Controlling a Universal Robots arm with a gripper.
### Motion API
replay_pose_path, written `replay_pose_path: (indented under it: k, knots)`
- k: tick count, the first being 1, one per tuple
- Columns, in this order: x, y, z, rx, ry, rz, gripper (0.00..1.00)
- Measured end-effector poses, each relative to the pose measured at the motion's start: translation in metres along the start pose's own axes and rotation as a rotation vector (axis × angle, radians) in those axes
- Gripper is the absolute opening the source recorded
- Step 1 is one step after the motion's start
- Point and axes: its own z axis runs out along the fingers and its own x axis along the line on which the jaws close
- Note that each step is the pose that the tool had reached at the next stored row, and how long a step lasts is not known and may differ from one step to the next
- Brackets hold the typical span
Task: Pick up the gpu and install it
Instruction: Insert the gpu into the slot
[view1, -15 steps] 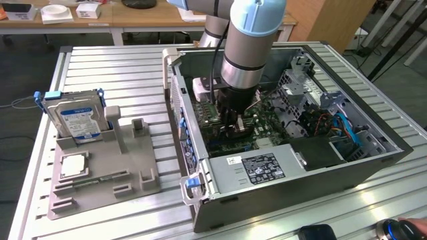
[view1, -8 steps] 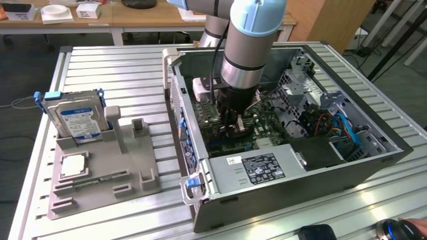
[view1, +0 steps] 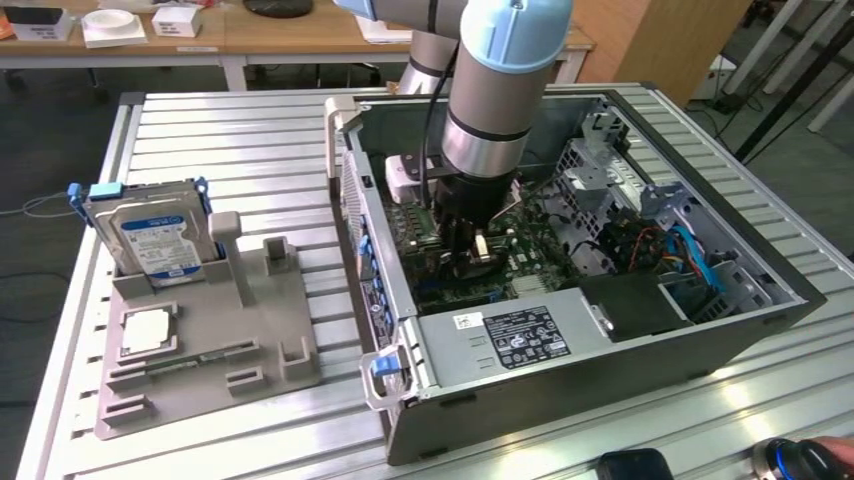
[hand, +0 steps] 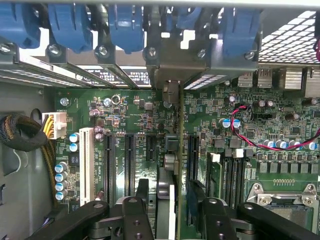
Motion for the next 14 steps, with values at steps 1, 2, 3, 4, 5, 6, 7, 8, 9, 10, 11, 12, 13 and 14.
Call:
replay_pose_path:
  k: [1, 2, 3, 4, 5, 6, 7, 8, 9, 10, 11, 12, 13, 14]
  knots:
    - [0.000, 0.0000, -0.0001, 0.0000, 0.0001, 0.000, 0.45]
    - [0.000, 0.0000, -0.0002, -0.0001, 0.0002, 0.000, 0.45]
    - [-0.001, 0.0000, -0.0003, 0.0000, 0.0001, 0.000, 0.45]
    - [-0.001, 0.0001, -0.0005, 0.0006, 0.0000, 0.000, 0.45]
    - [-0.002, 0.0001, -0.0011, 0.0014, 0.0002, 0.000, 0.45]
    - [-0.002, 0.0000, -0.0021, 0.0024, 0.0002, 0.000, 0.45]
    - [-0.002, -0.0001, -0.0035, 0.0035, 0.0000, 0.000, 0.45]
    - [-0.002, -0.0001, -0.0053, 0.0052, 0.0000, 0.000, 0.45]
    - [-0.002, -0.0001, -0.0074, 0.0070, 0.0000, 0.000, 0.45]
    - [-0.002, -0.0001, -0.0092, 0.0095, -0.0001, 0.000, 0.45]
    - [-0.002, -0.0001, -0.0109, 0.0119, 0.0000, 0.000, 0.45]
    - [-0.002, -0.0001, -0.0117, 0.0139, 0.0000, 0.000, 0.45]
    - [-0.003, -0.0001, -0.0120, 0.0156, -0.0002, 0.000, 0.45]
    - [-0.003, -0.0002, -0.0121, 0.0168, -0.0002, 0.000, 0.45]
